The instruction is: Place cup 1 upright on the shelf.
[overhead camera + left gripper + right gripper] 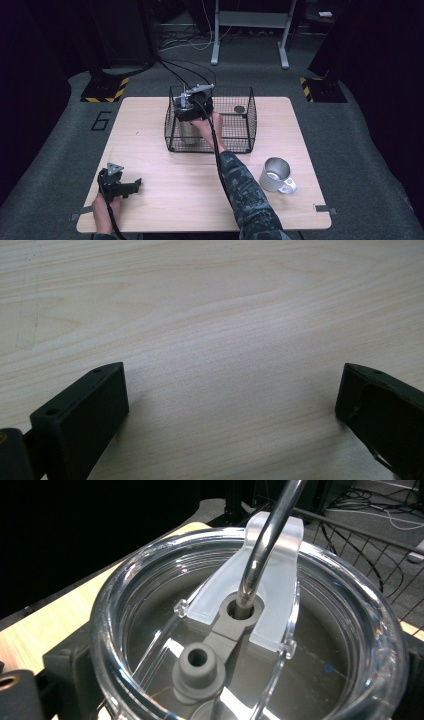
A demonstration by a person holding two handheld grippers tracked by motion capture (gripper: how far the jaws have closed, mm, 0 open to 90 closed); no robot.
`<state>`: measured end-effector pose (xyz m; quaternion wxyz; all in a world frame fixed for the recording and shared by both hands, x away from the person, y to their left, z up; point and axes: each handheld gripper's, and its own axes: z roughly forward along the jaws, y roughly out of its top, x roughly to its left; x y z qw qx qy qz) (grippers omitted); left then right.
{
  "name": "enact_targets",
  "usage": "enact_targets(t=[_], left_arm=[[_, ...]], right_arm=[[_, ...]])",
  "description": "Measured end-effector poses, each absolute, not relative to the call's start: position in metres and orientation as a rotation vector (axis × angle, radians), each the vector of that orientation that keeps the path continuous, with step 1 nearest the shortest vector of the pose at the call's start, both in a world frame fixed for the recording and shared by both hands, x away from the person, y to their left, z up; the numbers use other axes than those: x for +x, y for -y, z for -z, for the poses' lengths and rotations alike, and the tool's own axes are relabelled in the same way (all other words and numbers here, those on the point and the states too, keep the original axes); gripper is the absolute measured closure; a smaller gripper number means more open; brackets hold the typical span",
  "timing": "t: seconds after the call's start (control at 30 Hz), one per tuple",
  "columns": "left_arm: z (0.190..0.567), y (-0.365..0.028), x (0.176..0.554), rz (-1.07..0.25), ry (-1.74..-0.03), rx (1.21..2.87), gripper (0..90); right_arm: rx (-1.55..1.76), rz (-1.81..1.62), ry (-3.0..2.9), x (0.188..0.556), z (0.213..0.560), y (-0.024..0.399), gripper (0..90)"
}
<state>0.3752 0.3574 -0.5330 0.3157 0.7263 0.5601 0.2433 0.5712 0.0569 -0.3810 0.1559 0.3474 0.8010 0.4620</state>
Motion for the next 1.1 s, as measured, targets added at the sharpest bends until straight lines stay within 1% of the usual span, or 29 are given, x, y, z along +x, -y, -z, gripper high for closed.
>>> enact_targets(t=[0.6, 1.1], left_arm=[[0.533, -0.357, 0.375, -0.641, -1.475, 1.914, 0.6], [0.533, -0.357, 0.375, -0.641, -1.474, 1.914, 0.6]], right_arm=[[1.035, -1.295, -2.313, 0.568, 0.396, -0.064, 3.5], [1.052, -1.273, -2.318, 0.569, 0.4, -0.066, 3.5]])
